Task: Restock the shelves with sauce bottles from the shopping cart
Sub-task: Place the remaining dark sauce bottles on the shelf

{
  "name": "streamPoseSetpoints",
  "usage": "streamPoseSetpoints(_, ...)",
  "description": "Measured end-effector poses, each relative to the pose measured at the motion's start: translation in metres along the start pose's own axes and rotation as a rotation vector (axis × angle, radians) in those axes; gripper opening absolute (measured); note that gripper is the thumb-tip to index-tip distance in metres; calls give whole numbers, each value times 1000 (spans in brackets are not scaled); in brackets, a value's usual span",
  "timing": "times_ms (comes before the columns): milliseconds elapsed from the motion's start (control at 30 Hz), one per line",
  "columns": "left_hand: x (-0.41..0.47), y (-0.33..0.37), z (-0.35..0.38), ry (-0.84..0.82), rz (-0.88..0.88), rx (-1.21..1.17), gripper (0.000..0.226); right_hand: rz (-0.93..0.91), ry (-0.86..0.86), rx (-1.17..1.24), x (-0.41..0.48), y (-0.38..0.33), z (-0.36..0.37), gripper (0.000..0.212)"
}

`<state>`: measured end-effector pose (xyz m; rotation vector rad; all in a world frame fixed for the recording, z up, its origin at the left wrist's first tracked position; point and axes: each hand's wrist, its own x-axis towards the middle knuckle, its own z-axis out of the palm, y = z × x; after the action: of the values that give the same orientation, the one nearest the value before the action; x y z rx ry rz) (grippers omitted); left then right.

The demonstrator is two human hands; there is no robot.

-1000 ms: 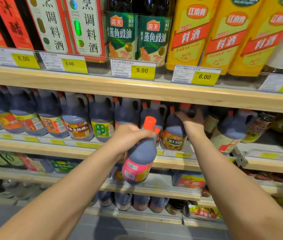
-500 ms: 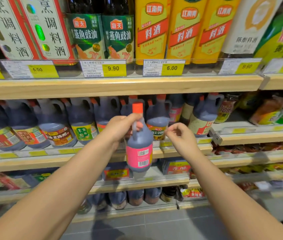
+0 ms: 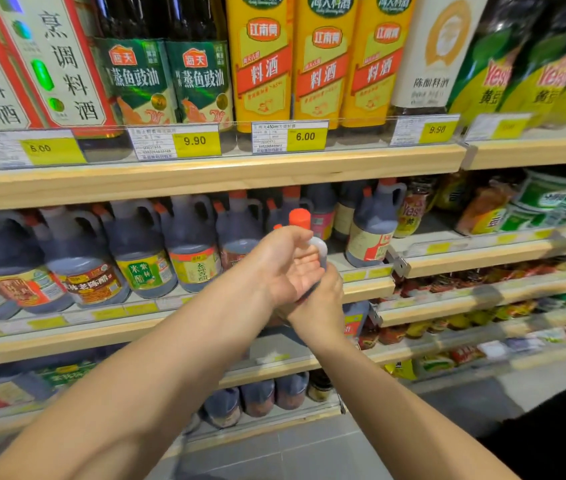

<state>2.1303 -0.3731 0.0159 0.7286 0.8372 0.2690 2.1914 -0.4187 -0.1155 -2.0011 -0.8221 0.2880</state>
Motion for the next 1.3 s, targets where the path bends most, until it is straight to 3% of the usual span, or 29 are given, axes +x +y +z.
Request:
streamPoseSetpoints(100, -4, -8, 9, -58, -23, -71, 22, 39, 56, 60, 4, 5, -8, 77)
streamPoseSetpoints(267, -3, -8, 3, -184, -34, 33, 28, -108, 58, 25, 18, 20, -43, 74)
streamPoseSetpoints(367, 8, -3, -17, -132, 54, 395, 25, -123, 86, 34, 39, 23, -64, 82)
streamPoseSetpoints(433, 27, -1, -36, 113, 270, 668, 19, -155, 111, 93, 57, 26, -75, 81)
streamPoseSetpoints(500, 47, 0, -50, 332, 539, 938, 26, -202, 102, 147, 73, 28, -79, 79)
streamPoseSetpoints(567, 60, 0, -53, 346, 702, 1210, 40, -222, 66, 179, 88, 29, -77, 80)
streamPoseSetpoints(633, 68, 0, -49, 336, 767, 1488, 54, -220, 23, 209, 99, 28, -70, 78)
streamPoseSetpoints(733, 77, 1, -48, 388, 693, 1753, 65, -205, -5, 249, 110, 34, -58, 76)
streamPoseSetpoints(833, 81, -1, -53, 431, 667, 1850, 69, -133, -19, 250, 120, 42, -52, 76)
streamPoseSetpoints(900, 83, -4, -57, 408, 674, 1838, 74, -117, -22, 125, 126, 45, -50, 74)
streamPoseSetpoints(1067, 88, -9, -53, 382, 650, 1863, 74, -160, -42, 52, 132, 51, -53, 73)
streamPoseSetpoints(1200, 91, -17, -48, 363, 587, 1894, 76, -151, -25, 72, 131, 50, -53, 80)
streamPoseSetpoints(1300, 94, -24, -49, 369, 563, 1868, 80, -166, 28, -42, 130, 47, -52, 88)
